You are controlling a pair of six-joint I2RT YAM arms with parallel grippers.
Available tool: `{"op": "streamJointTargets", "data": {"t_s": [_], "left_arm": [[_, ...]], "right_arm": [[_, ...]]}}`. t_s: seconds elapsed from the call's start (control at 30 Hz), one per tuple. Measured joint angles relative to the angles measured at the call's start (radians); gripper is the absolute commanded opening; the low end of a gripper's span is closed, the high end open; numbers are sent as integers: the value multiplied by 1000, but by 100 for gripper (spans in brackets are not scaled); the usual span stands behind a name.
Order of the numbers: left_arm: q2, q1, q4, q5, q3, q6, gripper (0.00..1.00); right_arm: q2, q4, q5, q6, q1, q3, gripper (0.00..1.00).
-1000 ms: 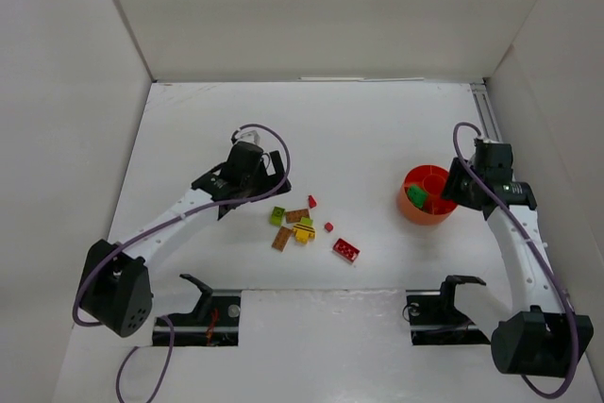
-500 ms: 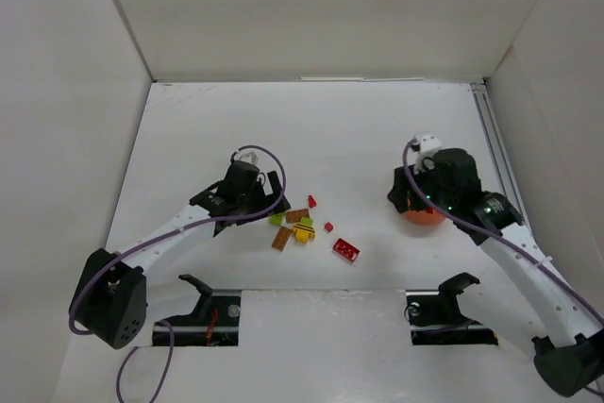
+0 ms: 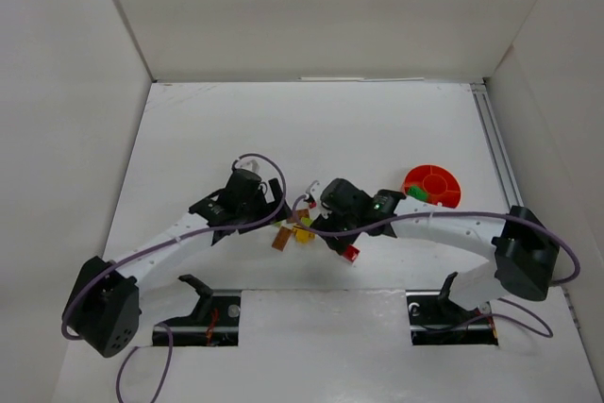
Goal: Sort the legos into containers by color
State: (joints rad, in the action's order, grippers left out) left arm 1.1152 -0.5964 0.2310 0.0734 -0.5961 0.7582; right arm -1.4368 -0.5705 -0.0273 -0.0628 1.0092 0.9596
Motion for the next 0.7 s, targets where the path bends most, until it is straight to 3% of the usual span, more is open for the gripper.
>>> {"op": "streamJointTargets", "data": {"t_s": [0.17,0.43,0.57,0.7], "left_arm": [[-55,0,20,-27,0,3,100],[-99,0,74,-71,-3,6,100],[-105,0,81,-83,-5,6,100],[-105,0,89,-92,-13,6,100]], "right_arm": [[-66,27,-33,-2,-1,-1,66],[-166,29,-82,-24,0,-6,56],[-166,30,-90,-43,0,-26,35],[-154,29,-107,-62,0,-26,29]]}}
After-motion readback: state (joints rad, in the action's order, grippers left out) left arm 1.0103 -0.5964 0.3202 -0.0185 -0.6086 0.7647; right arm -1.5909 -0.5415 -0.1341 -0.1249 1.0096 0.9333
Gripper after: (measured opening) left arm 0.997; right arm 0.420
